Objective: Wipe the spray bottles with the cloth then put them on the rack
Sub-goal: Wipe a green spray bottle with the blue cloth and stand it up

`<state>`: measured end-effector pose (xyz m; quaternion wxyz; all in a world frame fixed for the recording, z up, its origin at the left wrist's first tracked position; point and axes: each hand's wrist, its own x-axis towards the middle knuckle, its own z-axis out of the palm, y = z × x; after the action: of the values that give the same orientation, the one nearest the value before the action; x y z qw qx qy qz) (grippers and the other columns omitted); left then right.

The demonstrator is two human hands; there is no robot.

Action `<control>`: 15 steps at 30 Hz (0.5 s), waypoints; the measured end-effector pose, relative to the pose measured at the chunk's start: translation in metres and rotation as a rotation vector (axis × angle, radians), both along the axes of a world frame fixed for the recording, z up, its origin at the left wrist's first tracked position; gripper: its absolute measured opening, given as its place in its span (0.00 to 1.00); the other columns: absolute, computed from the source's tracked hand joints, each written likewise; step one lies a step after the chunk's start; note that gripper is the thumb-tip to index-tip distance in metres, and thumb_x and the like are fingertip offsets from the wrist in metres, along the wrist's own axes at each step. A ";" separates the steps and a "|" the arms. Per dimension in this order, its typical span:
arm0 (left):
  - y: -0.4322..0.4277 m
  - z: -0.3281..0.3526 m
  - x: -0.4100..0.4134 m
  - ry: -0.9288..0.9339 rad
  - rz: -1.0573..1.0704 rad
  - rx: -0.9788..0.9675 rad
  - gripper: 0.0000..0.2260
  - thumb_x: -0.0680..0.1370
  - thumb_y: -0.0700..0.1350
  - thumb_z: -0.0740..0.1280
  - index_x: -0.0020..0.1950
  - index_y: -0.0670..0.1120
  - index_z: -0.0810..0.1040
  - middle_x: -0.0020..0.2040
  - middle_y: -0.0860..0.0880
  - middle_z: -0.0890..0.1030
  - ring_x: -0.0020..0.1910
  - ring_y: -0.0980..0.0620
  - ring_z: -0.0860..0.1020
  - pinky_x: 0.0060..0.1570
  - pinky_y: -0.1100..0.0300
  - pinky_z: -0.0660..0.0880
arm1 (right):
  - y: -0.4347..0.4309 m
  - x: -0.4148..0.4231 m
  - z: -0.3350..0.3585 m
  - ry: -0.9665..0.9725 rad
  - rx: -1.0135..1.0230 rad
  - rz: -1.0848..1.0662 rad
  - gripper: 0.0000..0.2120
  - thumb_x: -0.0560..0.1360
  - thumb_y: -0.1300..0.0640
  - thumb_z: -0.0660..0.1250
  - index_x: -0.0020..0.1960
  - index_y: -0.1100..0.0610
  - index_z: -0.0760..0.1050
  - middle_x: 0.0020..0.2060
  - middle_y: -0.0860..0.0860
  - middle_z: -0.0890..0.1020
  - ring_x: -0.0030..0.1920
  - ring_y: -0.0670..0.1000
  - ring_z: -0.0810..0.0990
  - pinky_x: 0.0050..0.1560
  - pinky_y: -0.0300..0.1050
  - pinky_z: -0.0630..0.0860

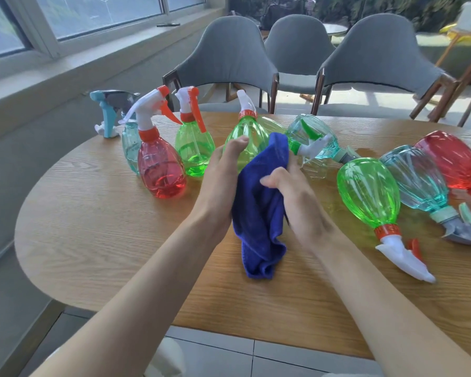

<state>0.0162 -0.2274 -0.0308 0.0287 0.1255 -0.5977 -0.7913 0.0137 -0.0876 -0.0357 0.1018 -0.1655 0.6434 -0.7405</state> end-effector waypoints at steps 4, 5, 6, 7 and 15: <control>0.000 0.002 0.002 0.000 0.013 -0.006 0.34 0.71 0.69 0.71 0.70 0.50 0.81 0.65 0.45 0.85 0.61 0.45 0.86 0.66 0.42 0.80 | 0.004 -0.003 -0.001 0.041 0.018 0.042 0.18 0.77 0.54 0.69 0.66 0.51 0.74 0.61 0.61 0.82 0.63 0.60 0.82 0.68 0.60 0.78; -0.001 0.003 0.002 0.003 0.016 -0.007 0.33 0.71 0.68 0.72 0.70 0.50 0.81 0.65 0.46 0.85 0.61 0.46 0.86 0.66 0.42 0.80 | 0.003 -0.004 -0.001 0.052 0.016 0.050 0.19 0.77 0.54 0.70 0.67 0.52 0.74 0.62 0.59 0.82 0.64 0.57 0.83 0.67 0.57 0.79; 0.000 0.005 0.004 0.007 0.010 -0.003 0.32 0.72 0.67 0.72 0.70 0.50 0.82 0.65 0.46 0.85 0.62 0.46 0.86 0.66 0.42 0.80 | 0.003 -0.004 -0.002 0.063 0.008 0.047 0.20 0.78 0.55 0.71 0.68 0.53 0.73 0.62 0.58 0.83 0.64 0.56 0.83 0.67 0.56 0.80; 0.001 0.007 0.006 0.017 0.000 0.008 0.31 0.73 0.67 0.72 0.70 0.50 0.81 0.65 0.45 0.85 0.62 0.45 0.86 0.67 0.42 0.80 | 0.002 -0.005 -0.003 0.073 -0.003 0.032 0.20 0.78 0.56 0.73 0.69 0.54 0.73 0.61 0.57 0.84 0.63 0.55 0.84 0.66 0.54 0.80; 0.005 0.008 0.013 0.190 0.005 -0.176 0.25 0.79 0.64 0.68 0.76 0.67 0.69 0.65 0.55 0.85 0.64 0.54 0.84 0.71 0.47 0.77 | -0.006 -0.001 0.001 0.051 -0.075 -0.122 0.25 0.75 0.52 0.77 0.68 0.54 0.74 0.58 0.52 0.86 0.59 0.52 0.86 0.59 0.47 0.82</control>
<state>0.0290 -0.2222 -0.0225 0.0982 0.0484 -0.6591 -0.7441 0.0129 -0.0935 -0.0346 0.0335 -0.1487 0.6265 -0.7644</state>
